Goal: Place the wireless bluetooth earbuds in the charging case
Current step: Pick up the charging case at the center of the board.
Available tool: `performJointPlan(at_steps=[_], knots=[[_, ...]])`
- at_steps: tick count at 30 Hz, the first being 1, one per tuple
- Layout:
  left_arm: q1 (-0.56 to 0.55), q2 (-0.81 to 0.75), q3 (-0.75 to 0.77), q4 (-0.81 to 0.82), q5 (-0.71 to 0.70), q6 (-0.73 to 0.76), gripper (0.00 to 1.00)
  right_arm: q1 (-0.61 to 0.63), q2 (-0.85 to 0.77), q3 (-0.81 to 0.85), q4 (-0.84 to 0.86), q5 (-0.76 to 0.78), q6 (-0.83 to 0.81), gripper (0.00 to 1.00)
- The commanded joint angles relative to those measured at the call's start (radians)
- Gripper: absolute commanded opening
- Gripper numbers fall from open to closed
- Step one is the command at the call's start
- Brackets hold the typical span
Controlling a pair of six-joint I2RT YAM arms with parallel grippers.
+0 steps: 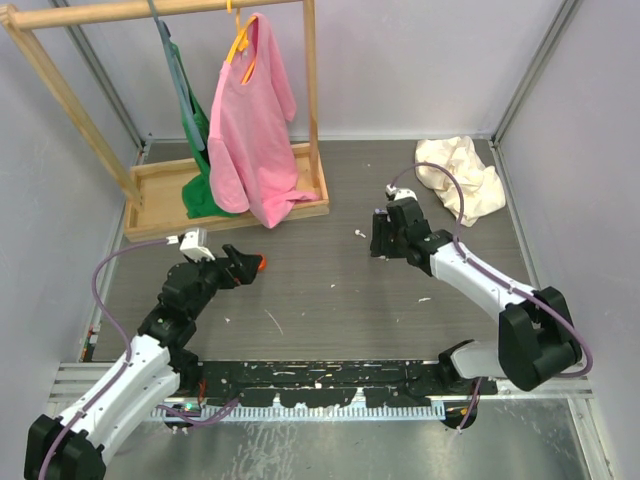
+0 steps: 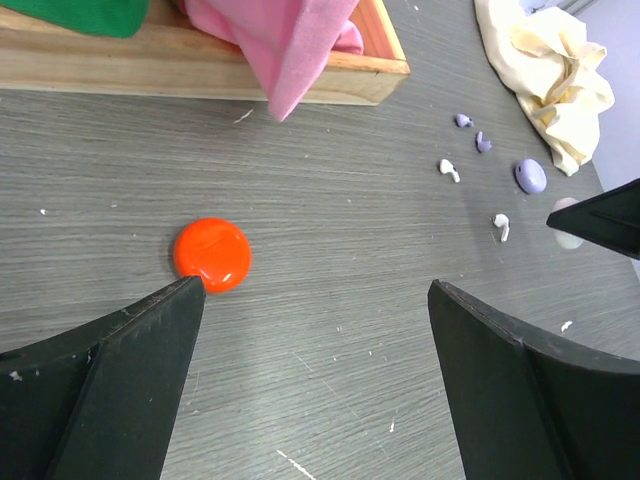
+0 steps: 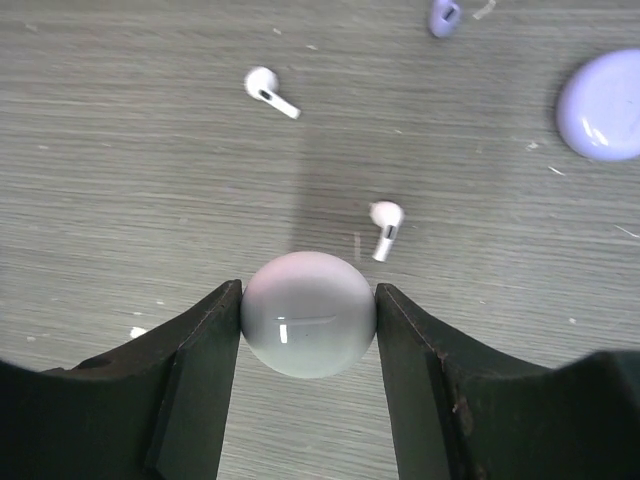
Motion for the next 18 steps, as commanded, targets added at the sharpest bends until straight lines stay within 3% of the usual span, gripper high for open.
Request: performJointPlan(at_steps=[1, 10, 18], knots=[[-0.002, 0.019, 0.024, 0.081, 0.033, -0.033, 0.95, 0.057, -0.067, 0.000, 0.112, 0.013, 0.073, 0.53], [-0.040, 0.127, 0.038, 0.207, 0.124, -0.125, 0.94, 0.209, -0.089, -0.022, 0.287, 0.007, 0.206, 0.53], [-0.156, 0.207, 0.044, 0.317, 0.034, -0.158, 0.93, 0.302, -0.071, -0.030, 0.409, 0.022, 0.280, 0.52]])
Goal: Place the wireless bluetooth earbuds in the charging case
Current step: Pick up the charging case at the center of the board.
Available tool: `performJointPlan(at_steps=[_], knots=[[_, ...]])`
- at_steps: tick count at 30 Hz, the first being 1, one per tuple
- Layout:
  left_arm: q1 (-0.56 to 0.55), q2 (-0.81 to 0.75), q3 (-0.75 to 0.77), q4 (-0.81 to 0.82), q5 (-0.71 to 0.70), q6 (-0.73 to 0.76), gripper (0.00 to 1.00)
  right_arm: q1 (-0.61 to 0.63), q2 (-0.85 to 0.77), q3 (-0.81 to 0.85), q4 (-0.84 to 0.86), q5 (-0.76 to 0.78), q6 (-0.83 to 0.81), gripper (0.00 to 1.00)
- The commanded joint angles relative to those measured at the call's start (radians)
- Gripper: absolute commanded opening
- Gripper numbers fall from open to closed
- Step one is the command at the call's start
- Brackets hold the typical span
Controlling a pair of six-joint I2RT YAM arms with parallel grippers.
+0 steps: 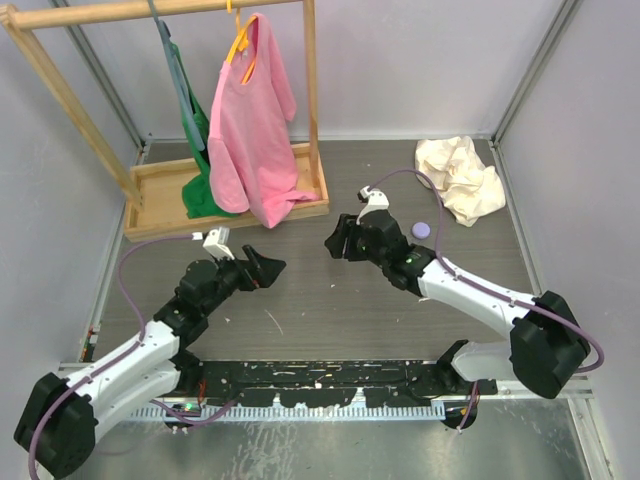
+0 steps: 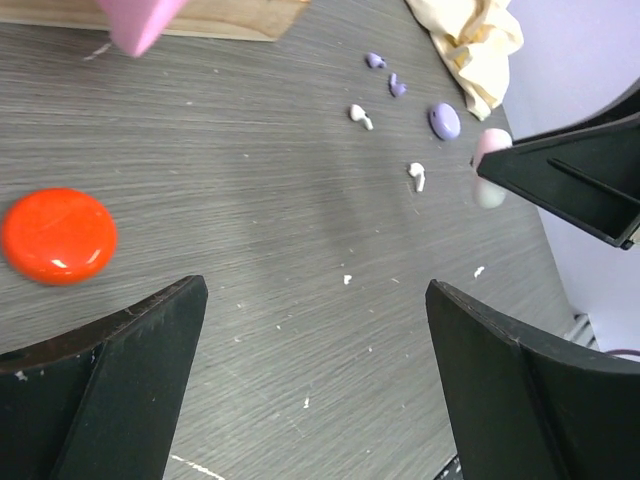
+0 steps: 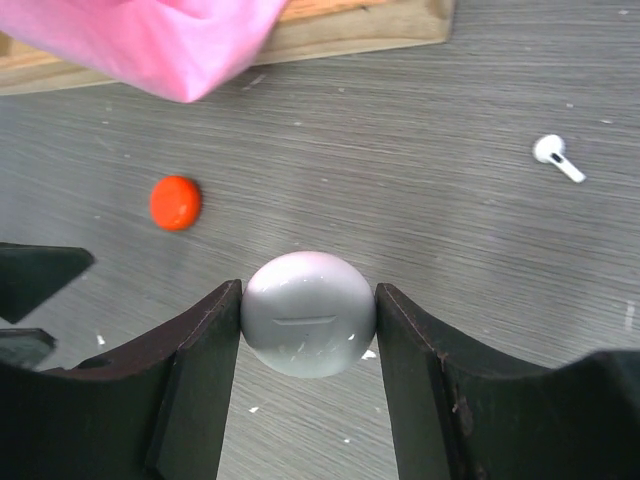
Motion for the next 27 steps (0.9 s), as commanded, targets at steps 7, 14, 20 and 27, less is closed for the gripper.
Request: performJointPlan(at_steps=[7, 14, 20, 27], knots=[[-0.108, 0.061, 0.042, 0.229, -0.110, -0.042, 0.88, 0.090, -0.008, -0.012, 0.218, 0.055, 0.120, 0.52], [-0.195, 0.129, 0.045, 0.344, -0.190, -0.025, 0.81, 0.158, -0.009, -0.034, 0.312, 0.089, 0.198, 0.52], [-0.265, 0.204, 0.045, 0.444, -0.272, 0.009, 0.72, 0.199, -0.006, -0.041, 0.352, 0.150, 0.238, 0.52], [-0.308, 0.263, 0.043, 0.571, -0.297, 0.062, 0.65, 0.232, -0.011, -0.054, 0.370, 0.187, 0.284, 0.52]])
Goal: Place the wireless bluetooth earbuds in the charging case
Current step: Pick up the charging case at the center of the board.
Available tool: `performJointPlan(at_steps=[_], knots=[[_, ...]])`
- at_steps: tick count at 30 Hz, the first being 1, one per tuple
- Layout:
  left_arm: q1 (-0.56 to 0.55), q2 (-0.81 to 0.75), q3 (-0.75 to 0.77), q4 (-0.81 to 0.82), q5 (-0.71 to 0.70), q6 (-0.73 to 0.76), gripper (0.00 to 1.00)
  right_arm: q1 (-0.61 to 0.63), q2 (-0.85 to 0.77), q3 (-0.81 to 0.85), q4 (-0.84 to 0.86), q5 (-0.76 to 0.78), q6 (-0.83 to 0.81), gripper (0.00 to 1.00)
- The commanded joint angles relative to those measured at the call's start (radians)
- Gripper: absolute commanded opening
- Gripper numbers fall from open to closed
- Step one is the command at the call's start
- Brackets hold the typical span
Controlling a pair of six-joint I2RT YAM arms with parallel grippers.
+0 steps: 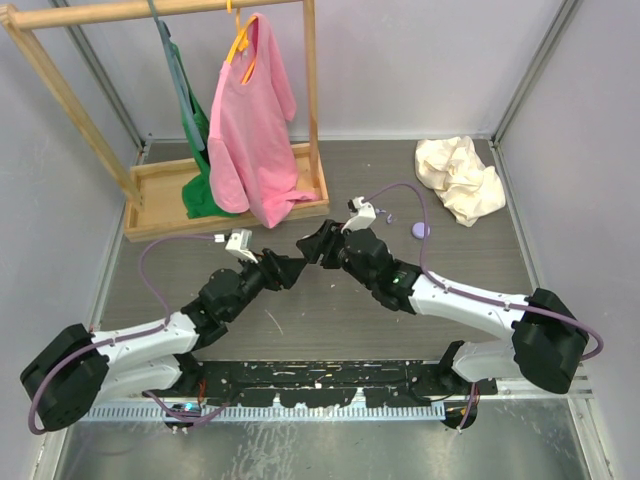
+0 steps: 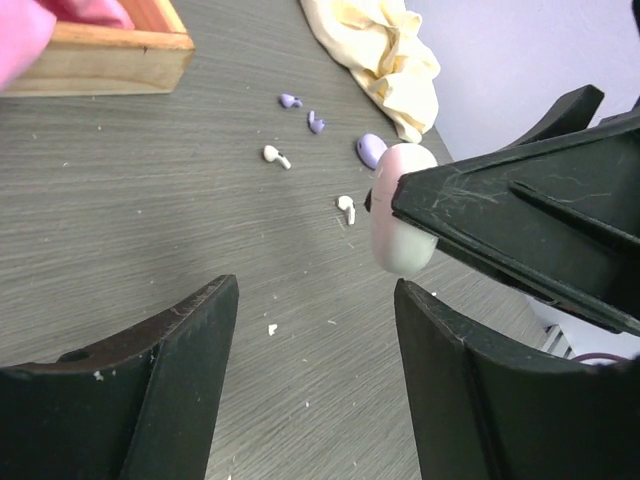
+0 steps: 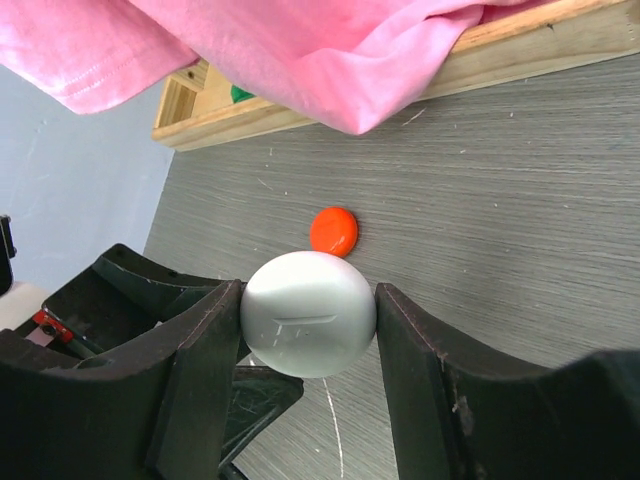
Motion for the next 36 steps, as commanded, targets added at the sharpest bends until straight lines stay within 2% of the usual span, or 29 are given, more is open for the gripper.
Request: performJointPlan(at_steps=[1, 12, 26, 36], knots=[[-0.020, 0.028, 0.037, 0.190, -0.049, 0.060, 0.64, 0.020, -0.014, -0.008, 0.085, 0.064, 0.052, 0.52], [-0.040, 0.103, 0.051, 0.304, -0.040, 0.079, 0.57, 0.047, -0.014, -0.013, 0.099, 0.081, 0.059, 0.52], [-0.039, 0.183, 0.047, 0.411, -0.067, 0.083, 0.37, 0.073, -0.002, -0.041, 0.160, 0.071, 0.078, 0.54], [-0.040, 0.156, 0.008, 0.420, -0.064, 0.113, 0.21, 0.072, -0.057, -0.054, 0.178, 0.061, 0.004, 0.69]])
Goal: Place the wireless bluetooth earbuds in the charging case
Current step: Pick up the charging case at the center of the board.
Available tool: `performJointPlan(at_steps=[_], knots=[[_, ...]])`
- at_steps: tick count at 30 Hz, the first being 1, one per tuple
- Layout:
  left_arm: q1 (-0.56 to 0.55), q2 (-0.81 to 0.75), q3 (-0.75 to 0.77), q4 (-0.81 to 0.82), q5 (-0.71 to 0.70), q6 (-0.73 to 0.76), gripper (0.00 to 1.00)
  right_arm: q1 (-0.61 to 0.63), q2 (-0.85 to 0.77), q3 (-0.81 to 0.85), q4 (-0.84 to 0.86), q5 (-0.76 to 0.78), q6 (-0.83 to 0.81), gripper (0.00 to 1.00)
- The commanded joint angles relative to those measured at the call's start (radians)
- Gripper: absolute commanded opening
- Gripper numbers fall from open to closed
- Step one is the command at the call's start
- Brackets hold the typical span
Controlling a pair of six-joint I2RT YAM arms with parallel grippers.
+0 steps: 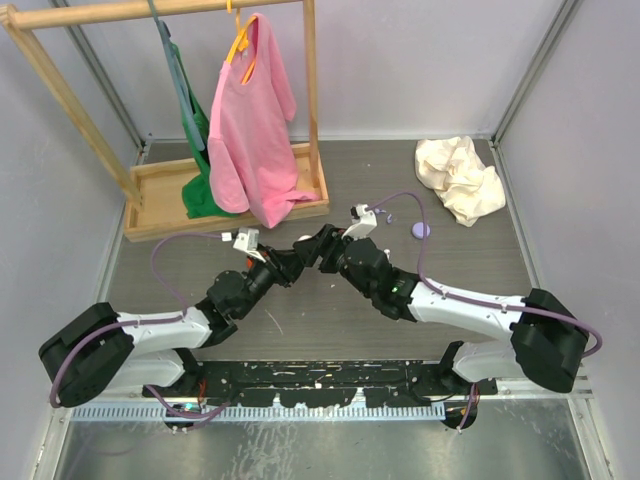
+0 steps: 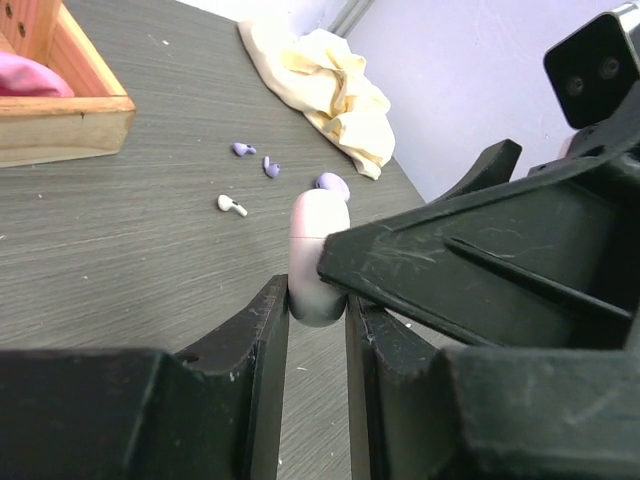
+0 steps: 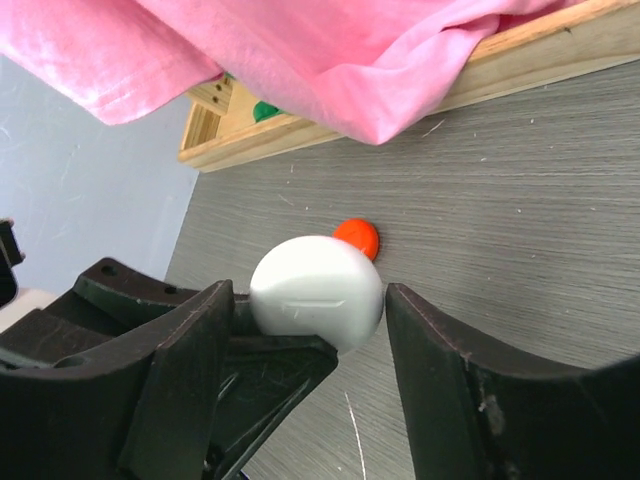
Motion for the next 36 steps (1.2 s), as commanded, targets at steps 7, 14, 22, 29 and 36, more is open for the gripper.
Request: performJointPlan(at_steps=[7, 14, 22, 29, 36], knots=[[0.015, -0.102, -0.013, 0.001, 0.018, 0.089, 0.11, -0.004, -0.106, 0.062, -0.030, -0.126, -0.222, 0.80], [0.063, -0.216, -0.008, -0.128, 0.174, 0.129, 0.08, -0.072, -0.168, 0.112, -0.142, -0.343, -0.438, 0.85], [0.108, -0.324, -0.005, -0.225, 0.324, 0.182, 0.01, -0.242, -0.239, 0.092, -0.139, -0.727, -0.569, 0.85], [0.124, -0.393, -0.001, -0.245, 0.446, 0.193, 0.00, -0.332, -0.209, 0.095, -0.122, -0.996, -0.655, 0.84], [0.123, -0.415, 0.019, -0.238, 0.528, 0.166, 0.01, -0.332, -0.171, 0.088, -0.078, -1.161, -0.683, 0.76]])
